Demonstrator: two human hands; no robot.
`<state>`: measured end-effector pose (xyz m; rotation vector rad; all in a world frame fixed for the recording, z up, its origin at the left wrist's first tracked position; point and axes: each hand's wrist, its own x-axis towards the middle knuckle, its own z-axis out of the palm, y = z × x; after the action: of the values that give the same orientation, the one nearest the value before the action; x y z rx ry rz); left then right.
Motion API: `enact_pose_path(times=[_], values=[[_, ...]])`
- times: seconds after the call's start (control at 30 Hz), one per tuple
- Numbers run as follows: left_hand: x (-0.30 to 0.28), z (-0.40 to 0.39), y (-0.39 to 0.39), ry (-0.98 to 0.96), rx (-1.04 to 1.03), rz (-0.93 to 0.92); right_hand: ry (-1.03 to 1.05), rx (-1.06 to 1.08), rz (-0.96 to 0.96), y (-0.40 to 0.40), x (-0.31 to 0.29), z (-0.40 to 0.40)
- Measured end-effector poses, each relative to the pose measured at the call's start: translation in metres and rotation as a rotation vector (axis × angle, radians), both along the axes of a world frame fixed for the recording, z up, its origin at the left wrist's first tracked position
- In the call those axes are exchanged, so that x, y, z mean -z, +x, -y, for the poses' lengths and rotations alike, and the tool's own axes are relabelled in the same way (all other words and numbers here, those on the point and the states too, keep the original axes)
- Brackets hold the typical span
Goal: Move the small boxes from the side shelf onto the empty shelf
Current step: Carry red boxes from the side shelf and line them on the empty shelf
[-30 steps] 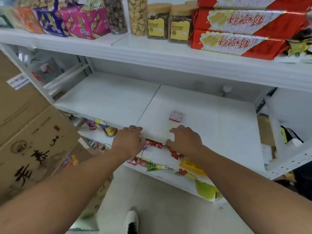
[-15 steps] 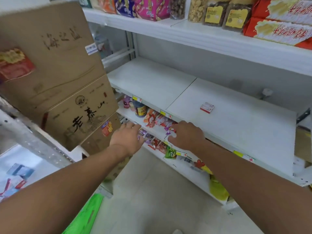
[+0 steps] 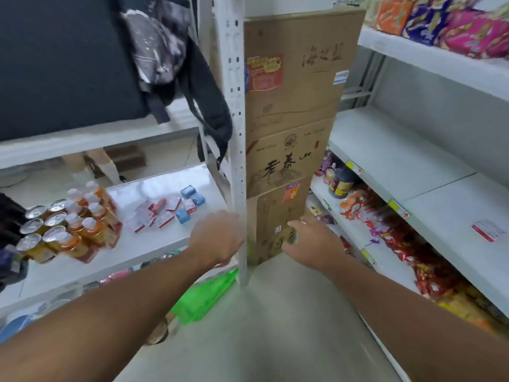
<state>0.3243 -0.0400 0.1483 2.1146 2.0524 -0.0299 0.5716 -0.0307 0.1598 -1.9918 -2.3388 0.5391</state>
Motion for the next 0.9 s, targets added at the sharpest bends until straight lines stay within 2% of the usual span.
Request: enact_pose_path(times=[0.2,0.43,0.63,0.9], values=[[-0.001,0.056,-0.105,0.012,-0.163,-0.002,-0.021,-0.162,0.036,-0.111,0.001,0.012],[0.014,0.112,-0.191,-0.026,-0.337,0.009,-0.059,-0.325,0.055,-0.208,0.014,0.028],[0.034,0.117,-0.230,-0.027,-0.402,-0.023,-0.056,-0.412,0.042,-0.247,0.032,0.012],[0.052,0.086,-0.238,-0.060,-0.468,-0.032,-0.076,-0.540,0.061,-0.286,0.064,-0.069]])
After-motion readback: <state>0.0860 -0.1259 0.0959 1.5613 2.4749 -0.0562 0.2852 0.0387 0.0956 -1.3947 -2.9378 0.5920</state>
